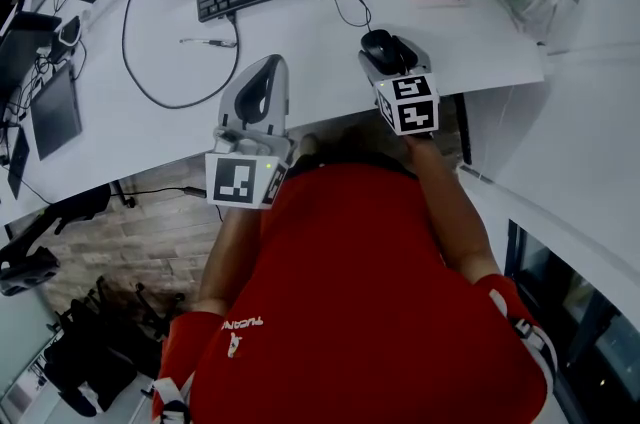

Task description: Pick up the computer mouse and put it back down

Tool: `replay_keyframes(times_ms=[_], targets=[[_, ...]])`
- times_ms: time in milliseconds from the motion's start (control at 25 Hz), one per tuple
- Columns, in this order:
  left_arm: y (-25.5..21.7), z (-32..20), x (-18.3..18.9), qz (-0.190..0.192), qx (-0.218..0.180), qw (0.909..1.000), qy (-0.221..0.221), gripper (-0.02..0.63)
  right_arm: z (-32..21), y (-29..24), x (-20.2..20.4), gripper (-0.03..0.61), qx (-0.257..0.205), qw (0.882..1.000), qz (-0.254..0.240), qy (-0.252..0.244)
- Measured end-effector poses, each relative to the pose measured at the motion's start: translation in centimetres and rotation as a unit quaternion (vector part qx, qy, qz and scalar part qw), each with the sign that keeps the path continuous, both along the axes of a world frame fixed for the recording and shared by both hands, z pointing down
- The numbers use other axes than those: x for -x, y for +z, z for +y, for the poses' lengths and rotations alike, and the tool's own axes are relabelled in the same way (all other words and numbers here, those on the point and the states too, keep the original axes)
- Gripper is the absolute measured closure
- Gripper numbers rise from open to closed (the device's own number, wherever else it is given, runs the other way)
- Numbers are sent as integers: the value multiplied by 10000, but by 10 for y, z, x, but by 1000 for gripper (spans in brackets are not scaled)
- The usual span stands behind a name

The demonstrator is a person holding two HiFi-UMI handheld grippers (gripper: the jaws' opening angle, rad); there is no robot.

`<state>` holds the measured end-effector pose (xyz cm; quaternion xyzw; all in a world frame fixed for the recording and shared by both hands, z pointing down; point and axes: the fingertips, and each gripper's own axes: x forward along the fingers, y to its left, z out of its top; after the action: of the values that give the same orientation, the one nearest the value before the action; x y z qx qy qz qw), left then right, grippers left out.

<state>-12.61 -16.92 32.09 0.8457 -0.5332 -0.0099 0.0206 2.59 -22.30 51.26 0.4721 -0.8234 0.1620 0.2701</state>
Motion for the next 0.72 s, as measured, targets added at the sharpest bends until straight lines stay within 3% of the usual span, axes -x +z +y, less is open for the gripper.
replay_keyframes(times_ms=[720], targets=[[9,-5,10,-38,106,9999,-95,604,-6,36,8,282,381,9986,341,-97]])
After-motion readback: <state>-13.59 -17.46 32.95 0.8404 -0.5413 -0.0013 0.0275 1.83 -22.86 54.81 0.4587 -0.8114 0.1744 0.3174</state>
